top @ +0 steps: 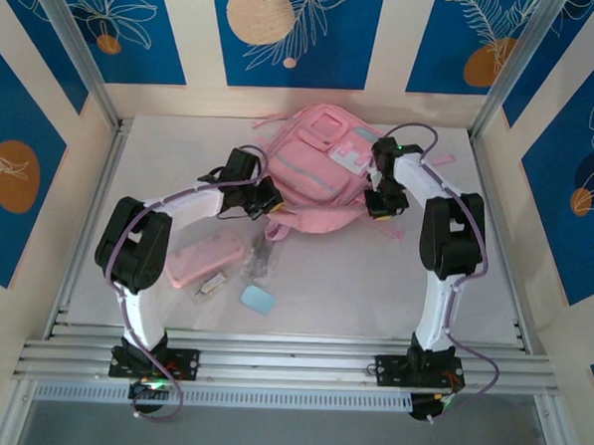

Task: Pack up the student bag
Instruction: Zip the student bag at the top-center of the table.

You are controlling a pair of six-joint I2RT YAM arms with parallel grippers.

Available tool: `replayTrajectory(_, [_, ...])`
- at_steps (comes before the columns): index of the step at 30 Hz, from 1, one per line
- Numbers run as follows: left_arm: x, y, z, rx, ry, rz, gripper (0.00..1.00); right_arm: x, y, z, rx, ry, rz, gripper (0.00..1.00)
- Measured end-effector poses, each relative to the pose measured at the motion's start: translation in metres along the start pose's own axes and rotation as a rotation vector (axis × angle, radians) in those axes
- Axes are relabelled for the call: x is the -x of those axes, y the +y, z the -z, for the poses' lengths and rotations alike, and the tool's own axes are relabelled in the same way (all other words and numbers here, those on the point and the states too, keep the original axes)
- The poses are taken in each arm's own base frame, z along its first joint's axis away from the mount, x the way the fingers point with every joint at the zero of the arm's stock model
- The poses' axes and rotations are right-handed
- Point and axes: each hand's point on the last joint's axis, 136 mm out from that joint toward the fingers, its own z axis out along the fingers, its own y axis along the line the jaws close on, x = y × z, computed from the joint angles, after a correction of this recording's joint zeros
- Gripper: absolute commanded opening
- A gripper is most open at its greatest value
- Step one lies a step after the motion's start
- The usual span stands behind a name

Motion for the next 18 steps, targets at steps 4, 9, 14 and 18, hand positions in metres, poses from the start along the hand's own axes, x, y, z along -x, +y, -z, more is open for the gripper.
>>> replayTrajectory(4, [-0.005,-0.009,-0.001,-0.036,0.019,-0.017,0.0,0.023,-0.025,0.0,-0.041,-0.016,-0.025,0.0])
replayTrajectory(9, [-0.008,-0.016,-0.001,-0.07,0.037,-0.035,0.0,0.033,-0.03,0.009,0.003,-0.026,-0.039,0.0])
replayTrajectory(14, [-0.006,-0.011,0.0,-0.052,0.034,-0.029,0.0,0.033,-0.025,0.01,0.1,-0.044,-0.076,0.61])
replayTrajectory(18, [0.007,0.003,0.005,-0.016,0.016,0.008,0.0,0.018,-0.027,0.024,0.177,-0.095,-0.138,0.77])
